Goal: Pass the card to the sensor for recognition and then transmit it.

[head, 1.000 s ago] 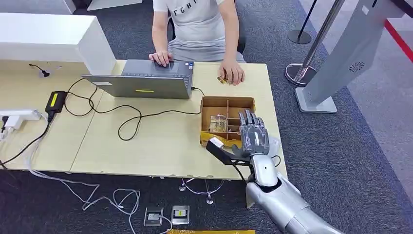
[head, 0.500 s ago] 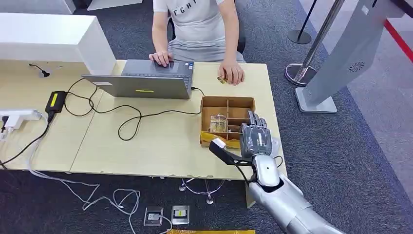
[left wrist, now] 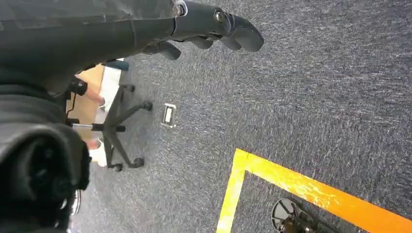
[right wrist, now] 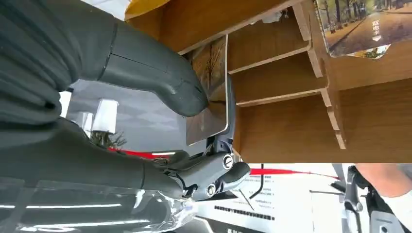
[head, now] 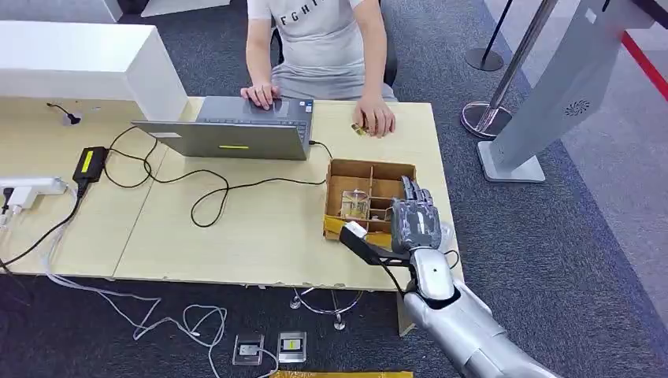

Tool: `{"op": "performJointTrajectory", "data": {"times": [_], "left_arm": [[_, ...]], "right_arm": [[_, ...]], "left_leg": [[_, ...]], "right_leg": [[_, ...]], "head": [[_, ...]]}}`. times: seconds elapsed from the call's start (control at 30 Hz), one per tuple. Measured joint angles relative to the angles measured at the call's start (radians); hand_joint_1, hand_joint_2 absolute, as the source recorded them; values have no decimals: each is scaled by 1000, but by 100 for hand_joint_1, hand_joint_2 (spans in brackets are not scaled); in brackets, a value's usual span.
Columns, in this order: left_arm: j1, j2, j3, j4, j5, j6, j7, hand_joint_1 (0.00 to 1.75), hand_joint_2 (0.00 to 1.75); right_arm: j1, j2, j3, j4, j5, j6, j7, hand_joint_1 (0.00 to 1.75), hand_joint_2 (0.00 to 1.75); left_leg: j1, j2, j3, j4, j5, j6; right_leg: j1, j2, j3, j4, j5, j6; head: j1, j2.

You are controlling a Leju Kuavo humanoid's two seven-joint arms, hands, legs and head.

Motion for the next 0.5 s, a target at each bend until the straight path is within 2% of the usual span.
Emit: {"op": "performJointTrajectory", "data": {"times": [0.17,0.33,0.5], "left_arm": [[0,0,0,0,-3,0,-1,0,0],[0,0,0,0,-12,3,-7,0,0],[0,0,0,0,-23,-5,-15,0,0]], "right_arm": [[-1,0,0,0,6,-38,-12,175,175],[-24,9,-6,-41,5,-113,-32,175,175],[-75,9,-8,-151,65,-74,-10,175,175]], "left_leg": [[0,0,0,0,0,0],[0,0,0,0,0,0],[0,0,0,0,0,0]], "right_leg": [[0,0,0,0,0,0],[0,1,0,0,0,0],[0,0,0,0,0,0]], "head": [[0,0],[0,0],[0,0]]}}
